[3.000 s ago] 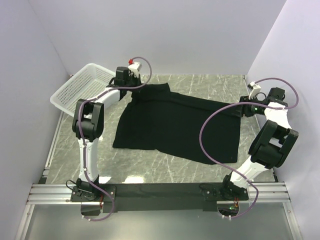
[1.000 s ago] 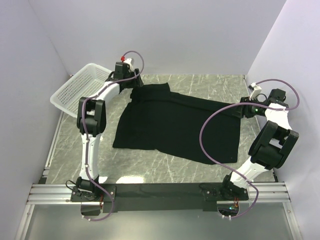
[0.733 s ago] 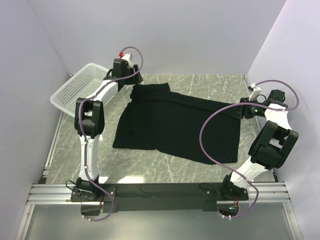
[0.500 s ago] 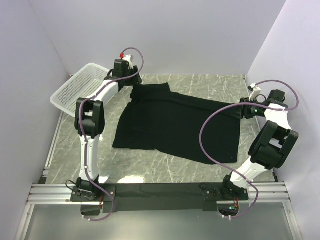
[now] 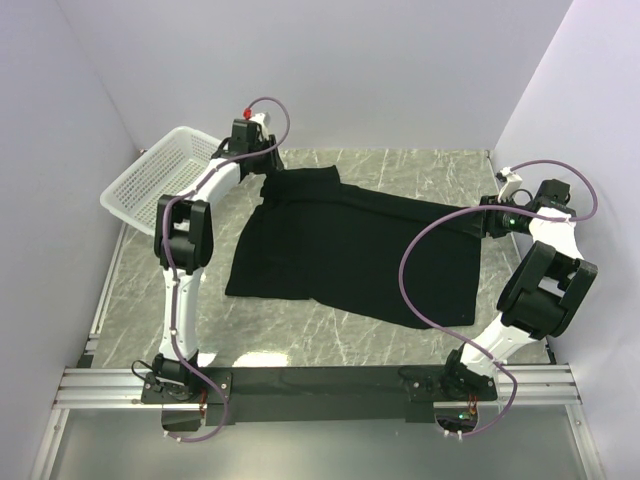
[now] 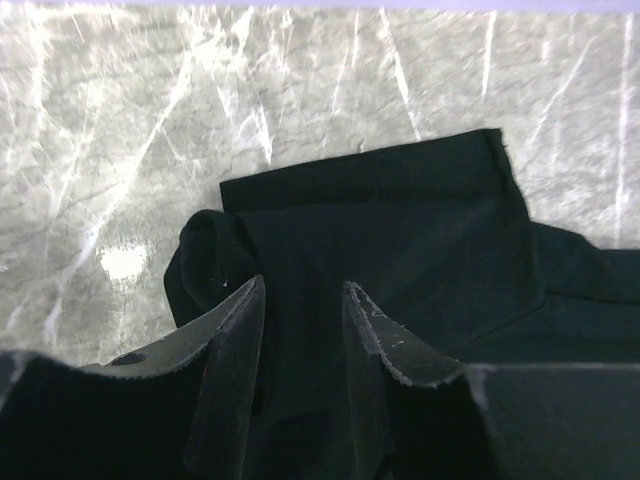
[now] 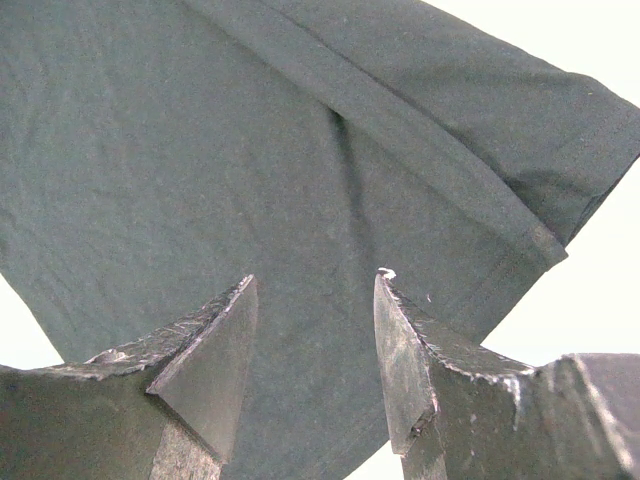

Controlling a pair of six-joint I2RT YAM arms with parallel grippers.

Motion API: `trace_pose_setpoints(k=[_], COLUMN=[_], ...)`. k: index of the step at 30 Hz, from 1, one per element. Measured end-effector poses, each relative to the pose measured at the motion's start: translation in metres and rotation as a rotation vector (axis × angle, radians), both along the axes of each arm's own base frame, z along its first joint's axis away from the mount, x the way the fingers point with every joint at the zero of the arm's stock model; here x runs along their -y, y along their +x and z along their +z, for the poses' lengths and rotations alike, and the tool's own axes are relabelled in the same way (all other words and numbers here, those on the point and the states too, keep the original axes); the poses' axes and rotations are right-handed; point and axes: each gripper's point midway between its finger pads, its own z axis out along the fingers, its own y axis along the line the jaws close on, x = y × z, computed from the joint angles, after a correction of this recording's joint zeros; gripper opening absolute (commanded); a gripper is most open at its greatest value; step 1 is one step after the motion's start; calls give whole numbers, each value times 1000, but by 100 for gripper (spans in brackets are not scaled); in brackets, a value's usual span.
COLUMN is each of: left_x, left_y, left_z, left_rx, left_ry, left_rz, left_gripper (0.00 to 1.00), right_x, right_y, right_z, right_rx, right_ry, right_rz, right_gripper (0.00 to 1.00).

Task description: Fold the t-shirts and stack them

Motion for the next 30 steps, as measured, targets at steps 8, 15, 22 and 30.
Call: trace_pose_setpoints(k=[8, 15, 22, 30], left_x=[-1, 0, 0, -1], left_y=[-6, -6, -4, -3], left_z=[-19, -19, -13, -24], left_rx=[-58, -58, -47, -51], left_ry=[17, 19, 23, 47], left_rz=[1, -4, -9, -29], left_gripper=[35, 21, 16, 0], right_x=[0, 0, 0, 5], right_y=[0, 0, 0, -2], right_z=[0, 0, 0, 0], right_rx=[0, 0, 0, -1], right_ry=[0, 0, 1, 6], right_rz=[0, 0, -1, -15], right_gripper=[57, 57, 57, 57])
